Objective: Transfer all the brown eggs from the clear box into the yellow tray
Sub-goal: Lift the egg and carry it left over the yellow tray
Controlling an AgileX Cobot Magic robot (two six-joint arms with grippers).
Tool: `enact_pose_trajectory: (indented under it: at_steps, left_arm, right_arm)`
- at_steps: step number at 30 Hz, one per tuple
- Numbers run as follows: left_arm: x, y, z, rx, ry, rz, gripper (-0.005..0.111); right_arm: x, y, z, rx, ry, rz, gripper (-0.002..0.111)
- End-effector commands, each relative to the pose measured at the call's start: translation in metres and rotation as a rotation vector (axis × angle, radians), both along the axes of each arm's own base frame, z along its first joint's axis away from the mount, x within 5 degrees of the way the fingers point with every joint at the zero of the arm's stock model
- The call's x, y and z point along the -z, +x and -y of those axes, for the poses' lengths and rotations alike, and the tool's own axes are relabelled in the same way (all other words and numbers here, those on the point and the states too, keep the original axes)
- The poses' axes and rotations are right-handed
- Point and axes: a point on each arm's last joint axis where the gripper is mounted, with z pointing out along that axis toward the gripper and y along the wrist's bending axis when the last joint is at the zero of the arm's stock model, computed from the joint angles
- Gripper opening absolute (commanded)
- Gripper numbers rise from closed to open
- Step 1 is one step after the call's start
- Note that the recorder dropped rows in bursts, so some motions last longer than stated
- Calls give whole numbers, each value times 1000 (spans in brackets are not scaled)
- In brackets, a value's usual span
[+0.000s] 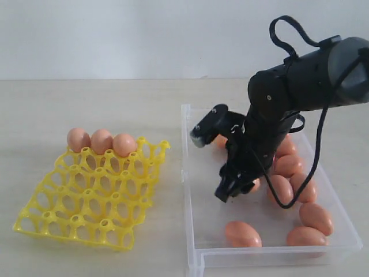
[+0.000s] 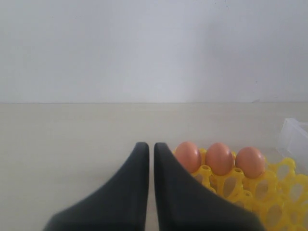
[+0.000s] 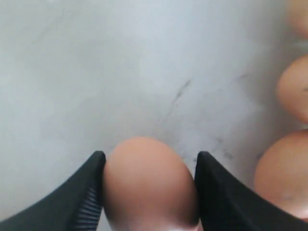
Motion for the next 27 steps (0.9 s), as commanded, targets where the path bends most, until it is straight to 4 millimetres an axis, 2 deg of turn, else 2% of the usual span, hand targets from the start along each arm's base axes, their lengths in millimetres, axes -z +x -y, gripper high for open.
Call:
enact_pose_trajectory:
  at_steps: [1,7,11,16,21,27]
  left_arm:
    - [1,0,0,2,0,1,4]
    - [1,0,0,2,0,1,4]
    - [1,0,0,2,0,1,4]
    - [1,0,0,2,0,2,4]
    - [1,0,0,2,0,2,4]
    - [1,0,0,3,0,1,4]
  right_arm:
    - [-18,5,-2,263,241,196,0]
    - [-15,-7,6,474,646,433,0]
    - [-9,-24,26,594,883,635,0]
    - [-20,-46,47,598,1146,885,0]
    - [-17,-50,48,627,1183,829,0]
    - [-24,-41,12,371,1303,705,0]
